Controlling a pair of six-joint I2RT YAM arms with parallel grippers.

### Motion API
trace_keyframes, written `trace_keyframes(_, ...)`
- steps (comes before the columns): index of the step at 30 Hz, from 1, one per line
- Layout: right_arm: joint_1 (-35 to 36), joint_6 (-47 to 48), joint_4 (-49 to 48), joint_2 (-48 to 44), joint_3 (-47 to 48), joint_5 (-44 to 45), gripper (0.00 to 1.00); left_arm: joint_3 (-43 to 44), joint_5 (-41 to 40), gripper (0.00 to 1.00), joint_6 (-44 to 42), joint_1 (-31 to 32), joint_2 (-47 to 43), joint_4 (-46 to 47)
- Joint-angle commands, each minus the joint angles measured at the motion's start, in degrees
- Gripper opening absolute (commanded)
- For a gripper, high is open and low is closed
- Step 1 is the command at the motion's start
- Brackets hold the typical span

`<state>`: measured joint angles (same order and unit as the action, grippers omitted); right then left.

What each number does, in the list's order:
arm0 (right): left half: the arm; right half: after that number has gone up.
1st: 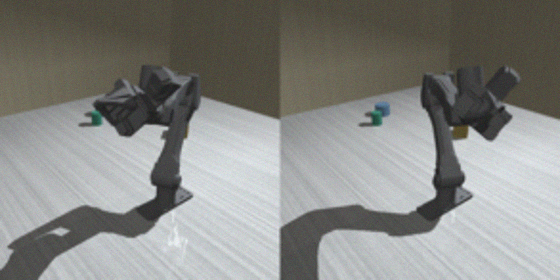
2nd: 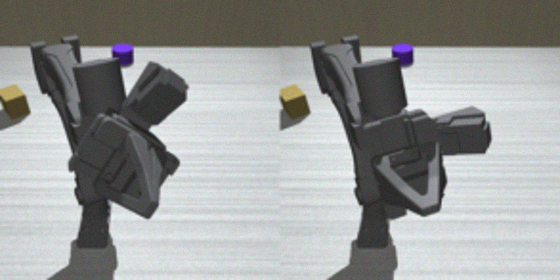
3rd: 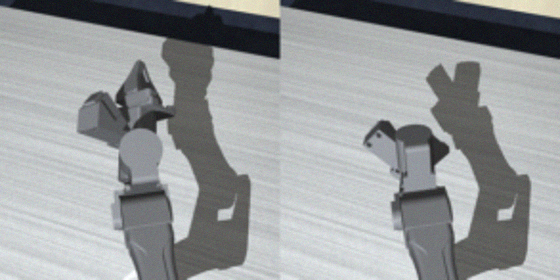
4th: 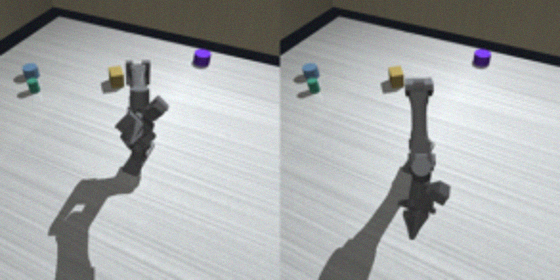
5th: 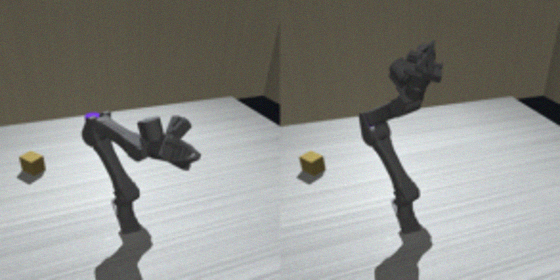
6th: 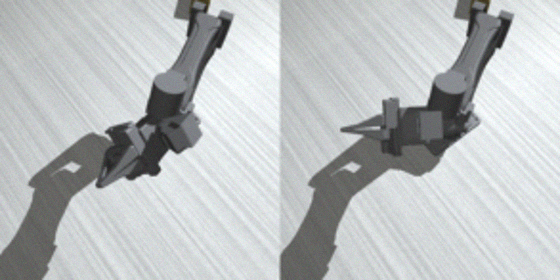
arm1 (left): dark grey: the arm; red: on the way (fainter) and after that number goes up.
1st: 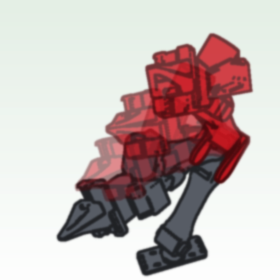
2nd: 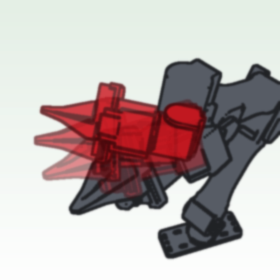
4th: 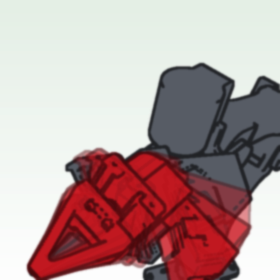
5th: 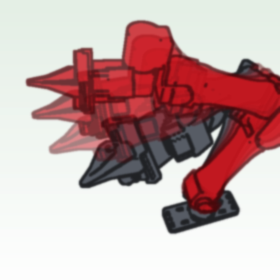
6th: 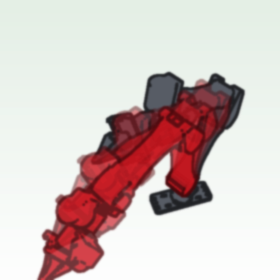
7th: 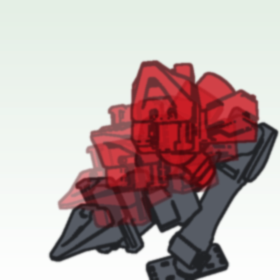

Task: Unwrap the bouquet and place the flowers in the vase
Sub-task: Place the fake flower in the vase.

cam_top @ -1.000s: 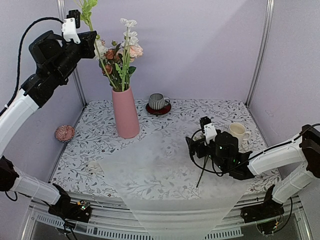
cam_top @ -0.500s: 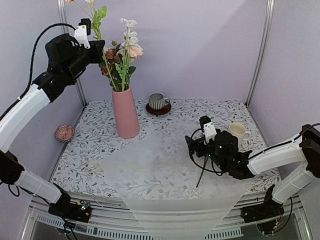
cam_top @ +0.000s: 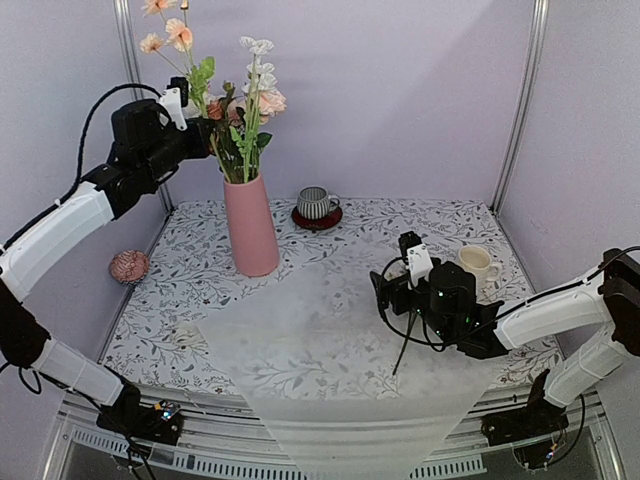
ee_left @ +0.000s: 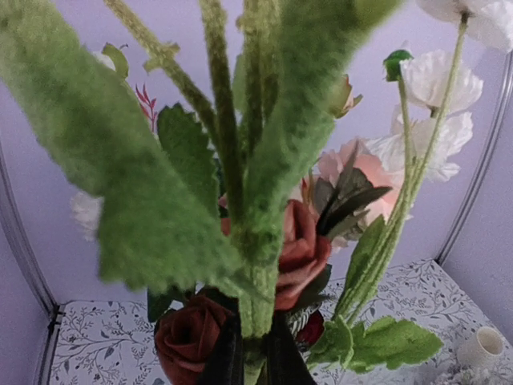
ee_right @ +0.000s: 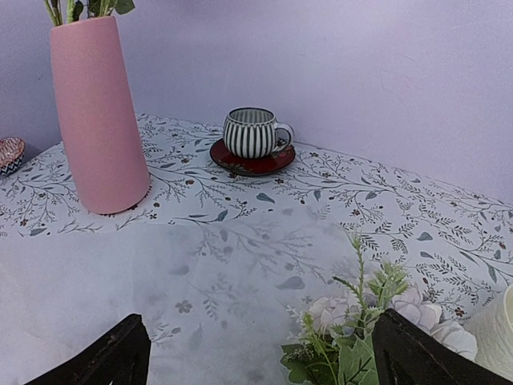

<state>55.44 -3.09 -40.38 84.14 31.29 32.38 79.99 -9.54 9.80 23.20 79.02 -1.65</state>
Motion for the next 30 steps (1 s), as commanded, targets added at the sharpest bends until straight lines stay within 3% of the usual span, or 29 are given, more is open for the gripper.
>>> trace_keyframes(1, 0.2, 0.2, -0.4, 0.6, 1.3, -0.7, 0.99, -2.8, 3.0, 0.05, 2.4, -1.0, 0.8, 1.7)
trace_keyframes(2, 0.1, 0.2, -0.4, 0.5, 1.3, -0.7, 0.99, -3.4, 3.6, 0.08, 2.6, -0.9, 1.0, 1.7)
trace_keyframes(6, 0.1, 0.3, -0.3, 0.6, 1.4, -0.7, 0.99, -5.0, 4.9, 0.38, 3.5, -1.0, 0.7, 0.4)
trace_keyframes(10, 0.1, 0.2, -0.2, 0.7, 1.4, -0.7, 0.99, -7.4, 5.9, 0.54, 4.5, -1.0, -2.0, -0.4)
trace_keyframes(17, 0.1, 0.2, 0.0, 0.9, 1.7, -0.7, 0.99, -11.5, 6.6, 0.66, 7.0, -1.0, -6.4, -3.1)
trace_keyframes(25, 0.1, 0.4, 0.0, 1.1, 1.7, -0.5, 0.99, -15.8, 7.5, 0.69, 8.2, -1.0, -7.0, -4.1)
trace_keyframes(30, 0.1, 0.5, 0.1, 1.0, 1.8, -0.8, 0.99, -22.9, 10.8, 0.75, 9.8, -1.0, -9.4, -0.3)
